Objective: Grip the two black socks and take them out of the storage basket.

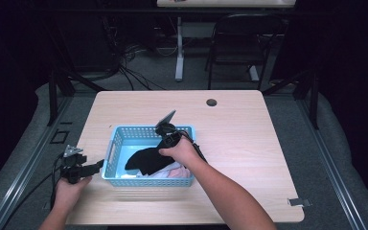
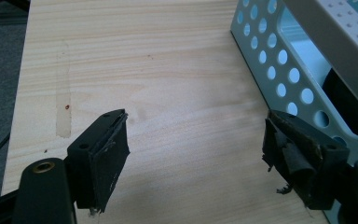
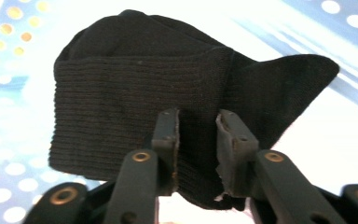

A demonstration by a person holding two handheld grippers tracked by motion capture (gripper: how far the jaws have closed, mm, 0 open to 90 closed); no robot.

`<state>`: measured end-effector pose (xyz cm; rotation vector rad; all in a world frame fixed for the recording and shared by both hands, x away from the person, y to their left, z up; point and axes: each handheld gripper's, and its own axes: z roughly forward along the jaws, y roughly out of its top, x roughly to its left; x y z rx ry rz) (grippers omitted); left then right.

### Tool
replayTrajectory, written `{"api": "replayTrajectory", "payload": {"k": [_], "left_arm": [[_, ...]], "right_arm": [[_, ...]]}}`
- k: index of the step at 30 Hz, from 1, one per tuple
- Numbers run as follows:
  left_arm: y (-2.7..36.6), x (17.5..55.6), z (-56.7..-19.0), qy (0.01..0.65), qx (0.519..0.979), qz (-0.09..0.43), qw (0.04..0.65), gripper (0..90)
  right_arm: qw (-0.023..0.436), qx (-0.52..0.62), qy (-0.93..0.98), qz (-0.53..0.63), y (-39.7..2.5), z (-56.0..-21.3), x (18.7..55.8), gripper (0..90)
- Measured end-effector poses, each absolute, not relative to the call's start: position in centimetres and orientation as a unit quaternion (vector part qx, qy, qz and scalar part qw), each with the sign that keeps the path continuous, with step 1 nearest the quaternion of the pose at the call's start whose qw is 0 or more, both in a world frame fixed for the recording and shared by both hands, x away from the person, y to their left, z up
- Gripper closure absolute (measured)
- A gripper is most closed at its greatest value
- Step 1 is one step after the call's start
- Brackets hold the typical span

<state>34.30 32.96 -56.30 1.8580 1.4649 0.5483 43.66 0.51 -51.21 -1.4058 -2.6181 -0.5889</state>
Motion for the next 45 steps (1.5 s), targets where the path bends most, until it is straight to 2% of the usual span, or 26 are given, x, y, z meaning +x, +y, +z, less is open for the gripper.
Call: {"api": "replayTrajectory", "payload": {"k": [5, 8, 18, 33, 45], "left_arm": [[33.0, 34.3, -56.3, 0.566, 0.716, 0.212, 0.350, 22.3], [33.0, 34.3, -56.3, 0.565, 0.717, 0.212, 0.349, 22.3], [32.9, 34.3, -56.3, 0.565, 0.719, 0.212, 0.346, 22.3], [32.9, 34.3, -56.3, 0.564, 0.720, 0.211, 0.345, 22.3], [32.9, 34.3, -56.3, 0.564, 0.720, 0.211, 0.345, 22.3]], "right_arm": [[0.059, -0.464, -0.856, -0.220, 0.4, -50.7, 43.4, 81.7], [0.071, -0.455, -0.857, -0.232, 0.0, -49.9, 43.3, 84.1], [0.097, -0.434, -0.848, -0.288, -0.3, -46.3, 42.4, 84.7], [0.088, -0.413, -0.829, -0.367, -1.7, -39.9, 41.5, 85.5], [0.089, -0.423, -0.812, -0.392, -4.9, -37.5, 41.4, 85.5]]}}
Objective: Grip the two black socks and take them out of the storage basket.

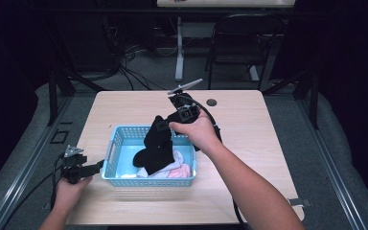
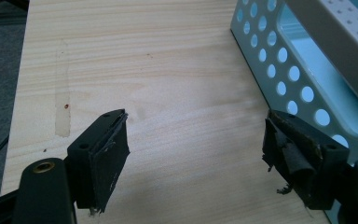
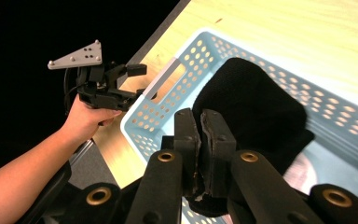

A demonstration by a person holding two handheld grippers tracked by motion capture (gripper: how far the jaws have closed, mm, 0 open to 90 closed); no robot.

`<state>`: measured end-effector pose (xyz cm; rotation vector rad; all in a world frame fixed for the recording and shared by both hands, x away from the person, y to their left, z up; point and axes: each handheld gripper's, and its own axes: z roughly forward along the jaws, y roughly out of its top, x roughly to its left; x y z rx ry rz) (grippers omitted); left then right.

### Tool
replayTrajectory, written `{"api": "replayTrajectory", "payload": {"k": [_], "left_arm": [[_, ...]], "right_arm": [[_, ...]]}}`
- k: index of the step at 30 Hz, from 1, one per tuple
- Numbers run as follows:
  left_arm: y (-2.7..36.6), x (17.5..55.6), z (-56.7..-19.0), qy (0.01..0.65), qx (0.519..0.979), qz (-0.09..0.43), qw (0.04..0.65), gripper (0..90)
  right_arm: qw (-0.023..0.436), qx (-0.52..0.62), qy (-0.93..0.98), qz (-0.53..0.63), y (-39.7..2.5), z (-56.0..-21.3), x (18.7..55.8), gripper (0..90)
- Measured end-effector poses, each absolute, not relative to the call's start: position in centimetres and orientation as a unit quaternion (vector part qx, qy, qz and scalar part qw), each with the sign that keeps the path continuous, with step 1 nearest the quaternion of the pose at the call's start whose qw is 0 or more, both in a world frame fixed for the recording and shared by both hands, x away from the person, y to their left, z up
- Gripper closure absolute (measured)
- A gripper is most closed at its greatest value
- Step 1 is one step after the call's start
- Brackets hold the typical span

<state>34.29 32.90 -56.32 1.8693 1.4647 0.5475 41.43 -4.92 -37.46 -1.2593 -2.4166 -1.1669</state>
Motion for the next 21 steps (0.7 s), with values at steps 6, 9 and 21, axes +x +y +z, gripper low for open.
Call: {"api": "replayTrajectory", "payload": {"k": [6, 9, 21], "left_arm": [[32.8, 34.3, -56.3, 0.565, 0.720, 0.211, 0.343, 22.3], [32.9, 34.3, -56.3, 0.564, 0.721, 0.209, 0.343, 22.3], [32.8, 34.3, -56.3, 0.565, 0.720, 0.212, 0.344, 22.3]], "right_arm": [[0.085, -0.430, -0.803, -0.404, -7.1, -36.5, 41.2, 85.5], [0.084, -0.439, -0.793, -0.414, -8.3, -36.1, 41.0, 85.5], [0.069, -0.476, -0.763, -0.433, -14.5, -35.5, 40.0, 85.3]]}}
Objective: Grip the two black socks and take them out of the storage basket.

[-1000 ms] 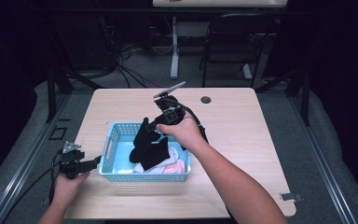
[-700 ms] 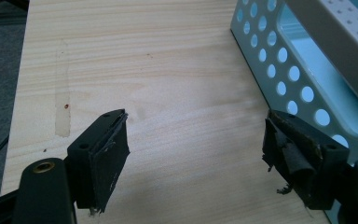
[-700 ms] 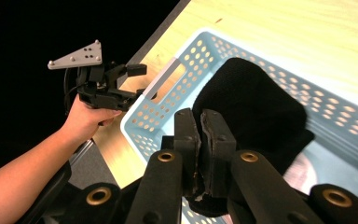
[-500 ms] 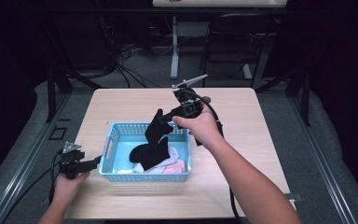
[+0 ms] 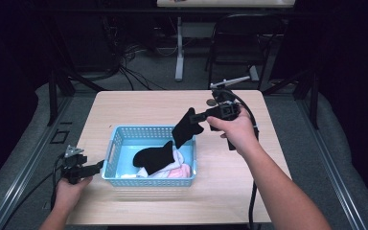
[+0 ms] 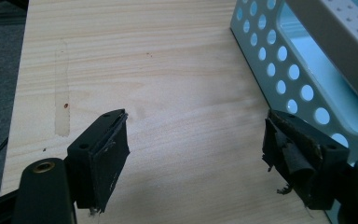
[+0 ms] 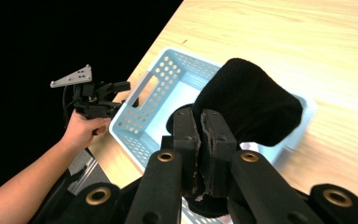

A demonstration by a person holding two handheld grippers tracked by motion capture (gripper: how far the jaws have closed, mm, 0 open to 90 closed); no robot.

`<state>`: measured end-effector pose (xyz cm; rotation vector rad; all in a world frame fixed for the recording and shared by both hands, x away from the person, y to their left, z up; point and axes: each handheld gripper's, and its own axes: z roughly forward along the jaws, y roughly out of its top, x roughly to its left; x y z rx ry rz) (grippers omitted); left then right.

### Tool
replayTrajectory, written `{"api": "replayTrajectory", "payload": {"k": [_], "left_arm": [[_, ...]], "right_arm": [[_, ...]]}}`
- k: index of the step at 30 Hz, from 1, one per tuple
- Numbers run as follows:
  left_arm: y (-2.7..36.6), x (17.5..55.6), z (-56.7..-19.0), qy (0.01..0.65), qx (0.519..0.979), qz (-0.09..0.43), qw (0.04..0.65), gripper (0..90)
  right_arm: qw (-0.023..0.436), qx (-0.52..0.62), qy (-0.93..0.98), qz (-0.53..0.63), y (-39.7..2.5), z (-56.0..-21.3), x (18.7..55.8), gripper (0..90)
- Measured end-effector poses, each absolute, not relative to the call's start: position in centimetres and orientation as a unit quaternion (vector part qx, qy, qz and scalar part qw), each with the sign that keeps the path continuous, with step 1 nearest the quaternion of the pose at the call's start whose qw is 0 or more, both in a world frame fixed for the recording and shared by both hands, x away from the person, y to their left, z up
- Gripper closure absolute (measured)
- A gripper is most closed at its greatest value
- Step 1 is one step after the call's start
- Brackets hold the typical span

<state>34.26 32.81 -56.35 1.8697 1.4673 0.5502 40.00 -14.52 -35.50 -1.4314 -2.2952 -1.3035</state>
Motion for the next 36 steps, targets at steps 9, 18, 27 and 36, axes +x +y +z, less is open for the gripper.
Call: {"api": "replayTrajectory", "payload": {"k": [9, 18, 27, 36], "left_arm": [[32.7, 34.3, -56.4, 0.565, 0.720, 0.212, 0.342, 22.3], [32.7, 34.3, -56.4, 0.565, 0.722, 0.212, 0.340, 22.4], [32.7, 34.3, -56.4, 0.566, 0.720, 0.213, 0.341, 22.4], [32.7, 34.3, -56.5, 0.565, 0.722, 0.213, 0.338, 22.3]], "right_arm": [[0.058, -0.509, -0.740, -0.436, -19.5, -35.6, 39.0, 85.3], [0.065, -0.520, -0.734, -0.432, -21.2, -36.8, 38.6, 85.3], [0.094, -0.532, -0.736, -0.408, -21.8, -41.3, 39.1, 85.3], [0.074, -0.608, -0.720, -0.327, -26.8, -47.4, 39.3, 85.0]]}}
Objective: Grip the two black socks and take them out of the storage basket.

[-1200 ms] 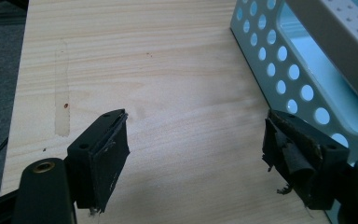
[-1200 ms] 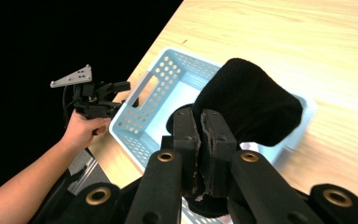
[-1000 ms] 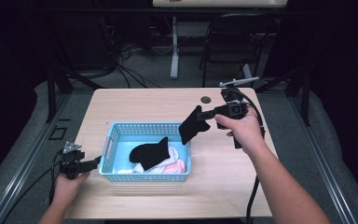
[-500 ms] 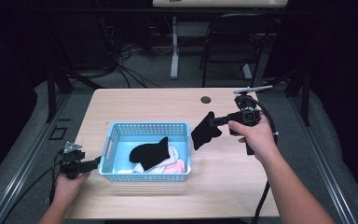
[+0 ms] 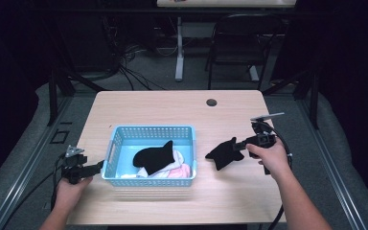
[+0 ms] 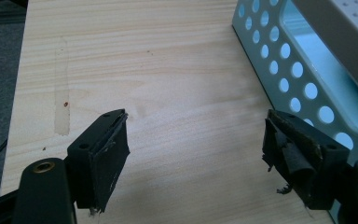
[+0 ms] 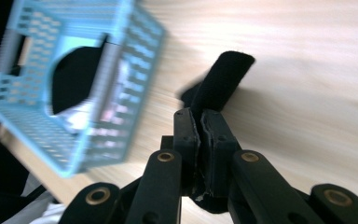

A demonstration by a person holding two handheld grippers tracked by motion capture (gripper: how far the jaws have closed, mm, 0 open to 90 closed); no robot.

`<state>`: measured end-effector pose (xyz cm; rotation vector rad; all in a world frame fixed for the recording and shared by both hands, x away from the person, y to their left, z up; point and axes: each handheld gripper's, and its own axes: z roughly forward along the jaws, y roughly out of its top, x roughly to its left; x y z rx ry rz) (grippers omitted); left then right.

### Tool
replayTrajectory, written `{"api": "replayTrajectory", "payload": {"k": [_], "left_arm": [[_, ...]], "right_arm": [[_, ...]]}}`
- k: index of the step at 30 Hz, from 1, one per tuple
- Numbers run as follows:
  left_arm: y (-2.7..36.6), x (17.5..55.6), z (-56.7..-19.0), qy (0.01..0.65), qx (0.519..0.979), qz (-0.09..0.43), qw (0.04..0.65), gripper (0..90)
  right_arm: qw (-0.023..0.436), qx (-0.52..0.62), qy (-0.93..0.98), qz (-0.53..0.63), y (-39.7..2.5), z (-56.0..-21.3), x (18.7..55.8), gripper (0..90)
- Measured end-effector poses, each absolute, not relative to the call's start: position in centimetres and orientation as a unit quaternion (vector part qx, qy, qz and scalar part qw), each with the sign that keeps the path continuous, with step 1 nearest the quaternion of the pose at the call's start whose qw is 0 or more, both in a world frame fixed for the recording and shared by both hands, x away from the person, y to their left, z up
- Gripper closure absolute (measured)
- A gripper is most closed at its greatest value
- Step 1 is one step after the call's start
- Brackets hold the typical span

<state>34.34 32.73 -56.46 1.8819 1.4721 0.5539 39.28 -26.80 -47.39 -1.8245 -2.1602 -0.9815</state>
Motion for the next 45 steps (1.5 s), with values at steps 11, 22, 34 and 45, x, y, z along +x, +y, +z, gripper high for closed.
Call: {"api": "replayTrajectory", "payload": {"k": [11, 22, 34, 45], "left_arm": [[32.6, 34.4, -56.6, 0.566, 0.724, 0.212, 0.333, 22.3], [32.6, 34.4, -56.5, 0.566, 0.723, 0.212, 0.335, 22.3], [32.6, 34.3, -56.5, 0.565, 0.723, 0.212, 0.336, 22.4], [32.7, 34.3, -56.4, 0.565, 0.722, 0.212, 0.339, 22.3]], "right_arm": [[0.057, -0.644, -0.691, -0.322, -30.2, -48.9, 38.4, 76.7], [0.035, -0.635, -0.700, -0.323, -29.2, -48.1, 38.5, 60.1], [0.014, -0.595, -0.742, -0.307, -24.2, -46.0, 39.4, 60.0], [-0.001, -0.536, -0.802, -0.263, -15.8, -43.4, 40.4, 56.0]]}}
